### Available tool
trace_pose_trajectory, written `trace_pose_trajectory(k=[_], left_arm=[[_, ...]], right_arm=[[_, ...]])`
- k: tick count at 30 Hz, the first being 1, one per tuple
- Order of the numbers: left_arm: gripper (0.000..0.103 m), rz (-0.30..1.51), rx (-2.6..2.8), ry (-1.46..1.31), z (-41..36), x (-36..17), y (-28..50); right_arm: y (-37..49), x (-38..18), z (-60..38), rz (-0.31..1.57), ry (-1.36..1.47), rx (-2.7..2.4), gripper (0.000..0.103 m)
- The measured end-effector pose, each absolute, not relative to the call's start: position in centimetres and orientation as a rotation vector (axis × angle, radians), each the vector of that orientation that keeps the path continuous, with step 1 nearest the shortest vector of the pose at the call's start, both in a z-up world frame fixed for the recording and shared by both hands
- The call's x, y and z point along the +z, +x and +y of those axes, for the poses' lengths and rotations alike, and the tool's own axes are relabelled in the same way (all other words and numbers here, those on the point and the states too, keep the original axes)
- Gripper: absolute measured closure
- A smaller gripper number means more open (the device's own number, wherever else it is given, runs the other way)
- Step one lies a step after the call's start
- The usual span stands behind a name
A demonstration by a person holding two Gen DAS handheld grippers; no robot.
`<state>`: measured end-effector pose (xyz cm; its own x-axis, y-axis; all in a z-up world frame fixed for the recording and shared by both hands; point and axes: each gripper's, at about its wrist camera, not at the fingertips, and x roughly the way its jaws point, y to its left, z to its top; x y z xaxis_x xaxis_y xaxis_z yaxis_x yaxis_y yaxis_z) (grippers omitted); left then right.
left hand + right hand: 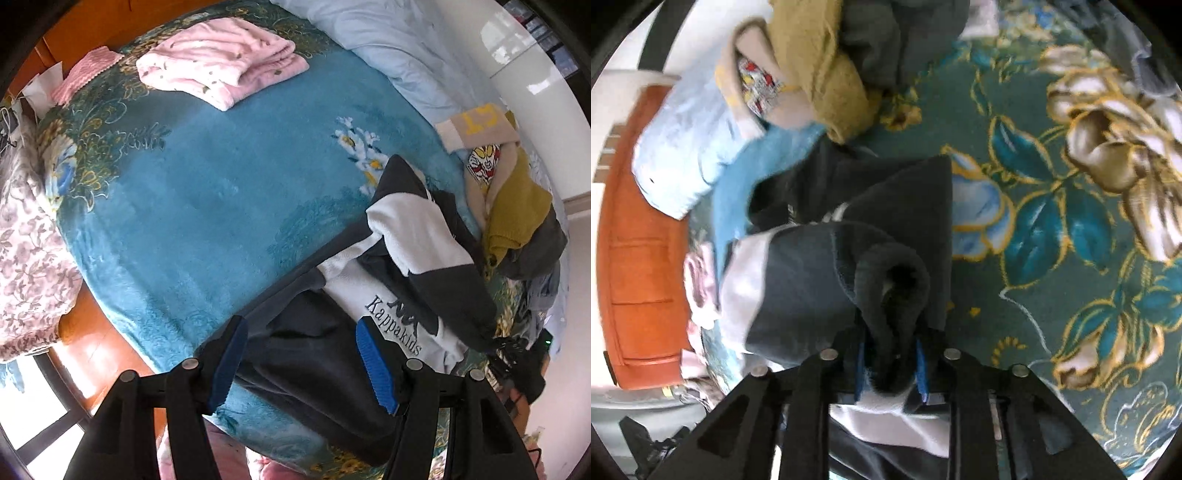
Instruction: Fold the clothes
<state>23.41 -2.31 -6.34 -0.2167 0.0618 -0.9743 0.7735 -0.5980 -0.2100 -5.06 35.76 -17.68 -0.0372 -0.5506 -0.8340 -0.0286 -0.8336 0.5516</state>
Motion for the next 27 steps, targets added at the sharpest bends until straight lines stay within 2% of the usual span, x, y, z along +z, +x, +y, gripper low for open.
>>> trace_pose_trajectory(k=[1, 4, 7, 11, 17, 22, 27], left_arm=[[0.038, 0.992, -1.878, 1.553, -2.4, -6.5, 23.4], [0.038, 0.983, -1.920, 1.588, -2.5, -7.3, 23.3], [0.036, 0.914, -1.978, 1.679, -2.5, -8.6, 23.3], [0.032, 0.828, -2.007, 1.819, -2.8, -12.0, 24.8], [0.032, 0.720, -2.041, 2.002, -3.4, -17.6, 27.7], [0.031, 0.676, -2.118, 2.070, -3.3, -20.5, 28.2], [0.030, 0.666, -2.171, 2.116, -2.7, -23.4, 27.5]], right_arm=[[-4.6, -16.9, 36.1, -0.614, 1.855, -1.942, 0.061], [-2.6, -15.1, 36.9, -0.614, 1.825, -1.957, 0.057], [1.3, -14.6, 37.9, -0.583, 1.841, -1.926, 0.049], [8.2, -16.1, 39.3, -0.584, 1.928, -1.896, 0.049], [16.0, -20.4, 41.6, -0.810, 2.046, -1.882, 0.048], [18.3, -21.8, 43.2, -1.000, 1.987, -1.941, 0.048], [18.5, -21.8, 42.4, -0.967, 1.915, -1.981, 0.047]])
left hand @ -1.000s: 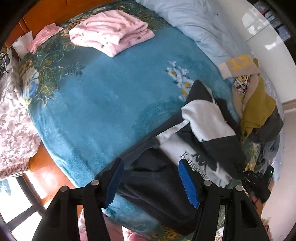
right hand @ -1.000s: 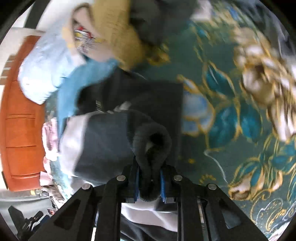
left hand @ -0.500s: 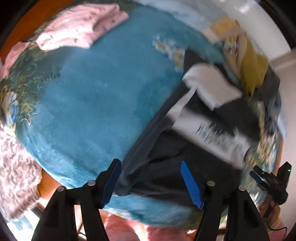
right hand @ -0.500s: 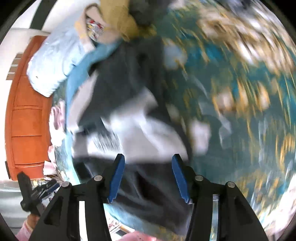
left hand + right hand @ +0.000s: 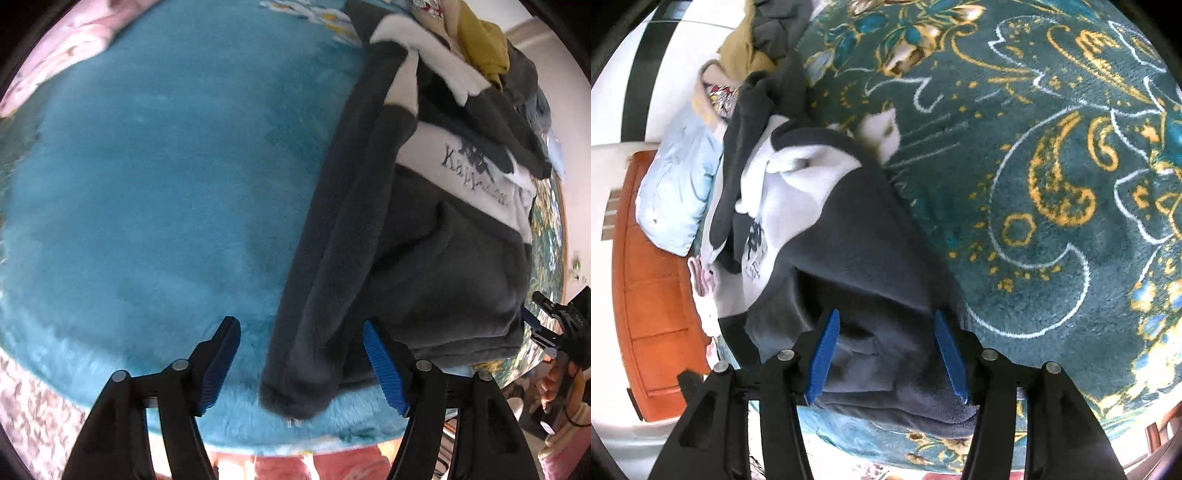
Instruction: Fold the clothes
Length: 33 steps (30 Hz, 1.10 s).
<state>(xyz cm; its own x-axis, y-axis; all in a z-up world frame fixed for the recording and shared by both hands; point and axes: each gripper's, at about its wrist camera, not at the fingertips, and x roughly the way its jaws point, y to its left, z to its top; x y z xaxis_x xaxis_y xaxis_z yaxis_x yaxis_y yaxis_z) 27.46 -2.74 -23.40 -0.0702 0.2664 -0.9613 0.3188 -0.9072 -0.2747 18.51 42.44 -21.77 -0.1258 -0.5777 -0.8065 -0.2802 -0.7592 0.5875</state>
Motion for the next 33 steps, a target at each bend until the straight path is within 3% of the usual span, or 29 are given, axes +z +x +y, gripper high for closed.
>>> trace_pose_trajectory(k=[8, 13, 16, 23, 26, 27, 28, 29, 30, 33], left_arm=[[0.030, 0.667, -2.242, 2.133, -2.3, -24.6, 27.7], [0.030, 0.793, -2.215, 2.061, -4.0, -24.3, 28.5], [0.030, 0.835, -2.192, 2.041, -4.2, -24.5, 28.8], [0.032, 0.836, -2.165, 2.044, -3.7, -24.5, 29.1], [0.046, 0.799, -2.140, 2.073, -3.2, -24.3, 29.3], [0.065, 0.787, -2.125, 2.102, -2.9, -24.4, 29.5], [0.077, 0.775, -2.107, 2.133, -2.7, -24.5, 29.6], [0.080, 0.762, -2.110, 2.140, -2.5, -24.2, 29.6], [0.088, 0.749, -2.116, 2.141, -2.4, -23.9, 29.7], [0.092, 0.784, -2.119, 2.140, -2.8, -22.3, 29.5]], right_arm=[[18.5, -21.7, 40.8, -0.775, 1.892, -1.961, 0.036], [19.9, -20.0, 43.3, -0.856, 1.831, -2.057, 0.032], [20.8, -21.9, 44.0, -0.851, 1.923, -2.014, 0.031], [21.2, -23.4, 44.1, -0.969, 1.904, -2.007, 0.027], [21.5, -23.7, 43.9, -1.034, 1.916, -1.963, 0.037], [21.5, -23.7, 43.5, -1.030, 1.930, -1.952, 0.039], [21.4, -23.7, 43.0, -1.008, 1.949, -1.944, 0.051], [21.3, -23.5, 42.5, -0.987, 1.965, -1.934, 0.078], [21.1, -23.1, 42.0, -0.966, 1.977, -1.923, 0.090], [20.4, -21.7, 40.9, -0.920, 1.996, -1.893, 0.093]])
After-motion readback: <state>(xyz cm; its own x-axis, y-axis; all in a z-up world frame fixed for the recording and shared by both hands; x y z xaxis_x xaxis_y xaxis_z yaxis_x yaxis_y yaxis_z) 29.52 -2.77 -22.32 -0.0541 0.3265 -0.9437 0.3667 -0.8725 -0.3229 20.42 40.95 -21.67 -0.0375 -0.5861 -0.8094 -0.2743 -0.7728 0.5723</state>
